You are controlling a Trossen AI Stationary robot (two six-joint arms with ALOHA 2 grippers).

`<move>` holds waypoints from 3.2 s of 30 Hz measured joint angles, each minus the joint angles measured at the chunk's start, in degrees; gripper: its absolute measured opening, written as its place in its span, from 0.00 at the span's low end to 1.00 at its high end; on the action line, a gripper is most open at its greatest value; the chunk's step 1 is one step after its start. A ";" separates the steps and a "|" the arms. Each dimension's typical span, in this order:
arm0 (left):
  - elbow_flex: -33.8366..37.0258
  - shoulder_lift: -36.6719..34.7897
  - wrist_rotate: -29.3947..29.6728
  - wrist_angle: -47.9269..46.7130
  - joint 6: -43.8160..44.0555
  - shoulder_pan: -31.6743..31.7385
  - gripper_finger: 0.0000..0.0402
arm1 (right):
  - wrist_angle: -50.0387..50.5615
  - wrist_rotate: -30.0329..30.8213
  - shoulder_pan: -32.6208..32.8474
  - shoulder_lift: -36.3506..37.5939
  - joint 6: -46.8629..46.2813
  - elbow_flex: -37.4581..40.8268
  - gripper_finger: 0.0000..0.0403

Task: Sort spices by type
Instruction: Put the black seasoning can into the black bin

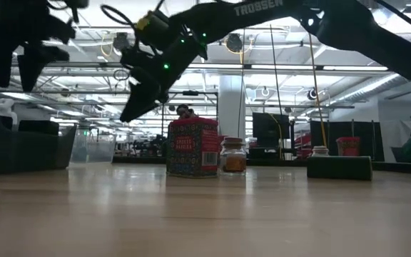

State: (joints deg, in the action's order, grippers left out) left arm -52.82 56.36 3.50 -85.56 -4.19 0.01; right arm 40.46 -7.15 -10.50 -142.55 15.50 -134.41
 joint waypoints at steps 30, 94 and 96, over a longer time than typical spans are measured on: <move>4.74 8.01 -3.73 1.14 1.86 -0.04 0.51 | -21.43 -12.20 2.02 9.16 1.79 16.44 0.24; 2.44 23.19 0.08 2.74 2.77 -0.04 0.34 | -59.58 -6.15 -1.05 39.81 0.16 62.42 0.12; 1.92 23.19 0.98 2.80 2.34 -0.04 0.34 | -59.58 -6.15 -1.05 39.81 0.16 62.42 0.12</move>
State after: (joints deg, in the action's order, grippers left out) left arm -50.90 79.55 4.48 -82.76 -1.85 -0.03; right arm -19.11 -13.30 -11.55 -102.74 15.66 -71.99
